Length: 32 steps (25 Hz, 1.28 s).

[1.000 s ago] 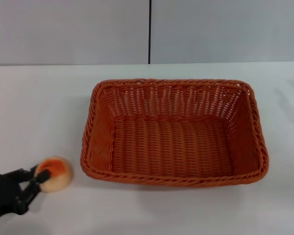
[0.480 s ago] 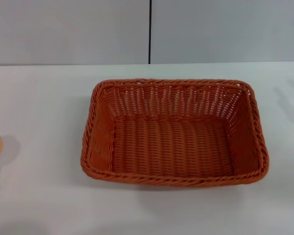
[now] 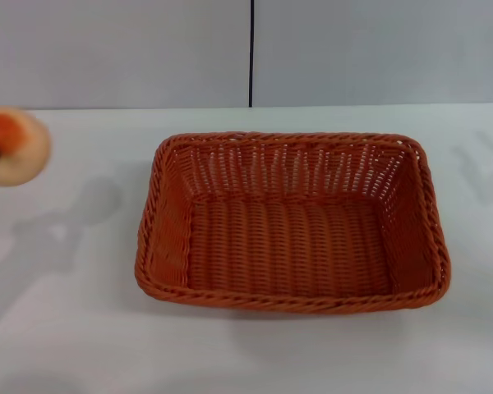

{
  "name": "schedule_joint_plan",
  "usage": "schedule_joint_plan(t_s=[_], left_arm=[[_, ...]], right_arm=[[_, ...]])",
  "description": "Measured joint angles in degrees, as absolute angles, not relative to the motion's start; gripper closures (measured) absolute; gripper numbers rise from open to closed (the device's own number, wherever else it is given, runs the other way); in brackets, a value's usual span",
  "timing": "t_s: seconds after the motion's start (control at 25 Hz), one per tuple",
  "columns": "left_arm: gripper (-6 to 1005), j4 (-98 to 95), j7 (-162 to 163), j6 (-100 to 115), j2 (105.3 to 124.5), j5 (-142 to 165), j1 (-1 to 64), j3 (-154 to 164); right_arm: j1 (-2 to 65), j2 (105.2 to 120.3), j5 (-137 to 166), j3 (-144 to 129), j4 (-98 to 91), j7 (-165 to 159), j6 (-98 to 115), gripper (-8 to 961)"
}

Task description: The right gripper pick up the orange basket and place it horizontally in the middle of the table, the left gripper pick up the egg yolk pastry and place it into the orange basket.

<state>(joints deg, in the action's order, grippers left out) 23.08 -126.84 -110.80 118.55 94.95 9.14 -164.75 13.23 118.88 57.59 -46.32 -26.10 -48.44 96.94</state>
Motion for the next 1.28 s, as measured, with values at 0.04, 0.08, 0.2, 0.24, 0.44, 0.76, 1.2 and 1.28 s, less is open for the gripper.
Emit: schedule_joint_plan(t_s=[0.04,0.08,0.2,0.24,0.44,0.76,1.2,1.28], left_arm=[[943,23.1,-126.8,-110.8,118.55,94.9,9.1,-164.8],[943,21.0,-127.4,-110.2,118.57,95.0,11.2,-162.9],[945,19.5,-128.8,-109.0,118.63,95.0,13.6,-159.1],[946,19.5,-128.8,-109.0,118.63,95.0,13.6,-159.1],[945,17.4,-130.3,-105.6,118.74,94.9,16.3,-152.6],[902,14.5,-133.3,-102.6,118.77,94.8,18.6,-144.1],[443,16.1,-132.6,-102.8,118.13,94.6,13.6,-155.8],[397,17.2,-132.7,-103.1,118.12,94.5,11.5,-160.9]], right_arm=[[13.2,118.88,57.6,-46.3,-26.1,-48.4,96.9,476],[13.2,118.89,57.6,-46.3,-26.1,-48.4,97.2,476],[13.0,118.91,57.5,-46.2,-26.1,-48.5,98.4,476],[13.0,118.91,57.5,-46.2,-26.1,-48.5,98.4,476],[12.9,118.92,57.4,-45.8,-25.5,-48.5,98.8,476],[12.9,118.92,57.4,-45.6,-25.2,-48.5,98.9,475],[12.8,118.93,57.4,-44.0,-24.7,-47.4,98.9,475],[12.7,118.97,57.4,-42.4,-23.7,-47.2,99.1,475]])
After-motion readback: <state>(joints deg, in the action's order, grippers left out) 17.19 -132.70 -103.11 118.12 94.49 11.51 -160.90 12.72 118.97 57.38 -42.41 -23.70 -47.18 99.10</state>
